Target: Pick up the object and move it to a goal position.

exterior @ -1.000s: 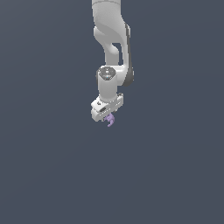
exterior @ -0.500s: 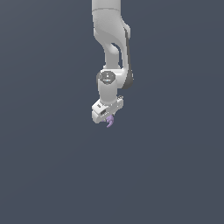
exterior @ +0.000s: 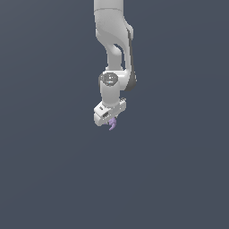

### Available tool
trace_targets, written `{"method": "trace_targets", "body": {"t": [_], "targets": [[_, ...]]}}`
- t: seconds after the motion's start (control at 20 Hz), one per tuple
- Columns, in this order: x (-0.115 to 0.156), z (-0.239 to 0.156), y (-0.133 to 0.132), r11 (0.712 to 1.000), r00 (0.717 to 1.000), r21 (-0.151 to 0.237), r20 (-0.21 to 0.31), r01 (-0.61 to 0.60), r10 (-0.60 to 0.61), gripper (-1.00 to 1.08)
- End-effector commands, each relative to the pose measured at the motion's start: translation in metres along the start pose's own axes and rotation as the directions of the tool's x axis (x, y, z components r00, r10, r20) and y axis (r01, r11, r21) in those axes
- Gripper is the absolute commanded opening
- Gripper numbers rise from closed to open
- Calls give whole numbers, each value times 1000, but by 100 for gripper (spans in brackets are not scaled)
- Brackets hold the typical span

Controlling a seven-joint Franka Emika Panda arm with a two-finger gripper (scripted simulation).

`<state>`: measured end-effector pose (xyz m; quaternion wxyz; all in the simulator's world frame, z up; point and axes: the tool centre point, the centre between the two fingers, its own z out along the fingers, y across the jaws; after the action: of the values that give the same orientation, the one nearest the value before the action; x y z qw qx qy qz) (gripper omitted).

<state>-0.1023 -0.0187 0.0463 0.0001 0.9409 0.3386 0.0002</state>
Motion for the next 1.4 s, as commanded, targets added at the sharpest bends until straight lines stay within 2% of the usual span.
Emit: {"method": "trace_targets", "body": {"t": [0.0,0.55,1.35], "targets": [[0,-2,1,1000,1000,0,0,0,0,-100],[9,-50,12,1000,1000,0,0,0,0,-100],[36,-193,49,1000,1000,1,-1,1,-1,-100]]}}
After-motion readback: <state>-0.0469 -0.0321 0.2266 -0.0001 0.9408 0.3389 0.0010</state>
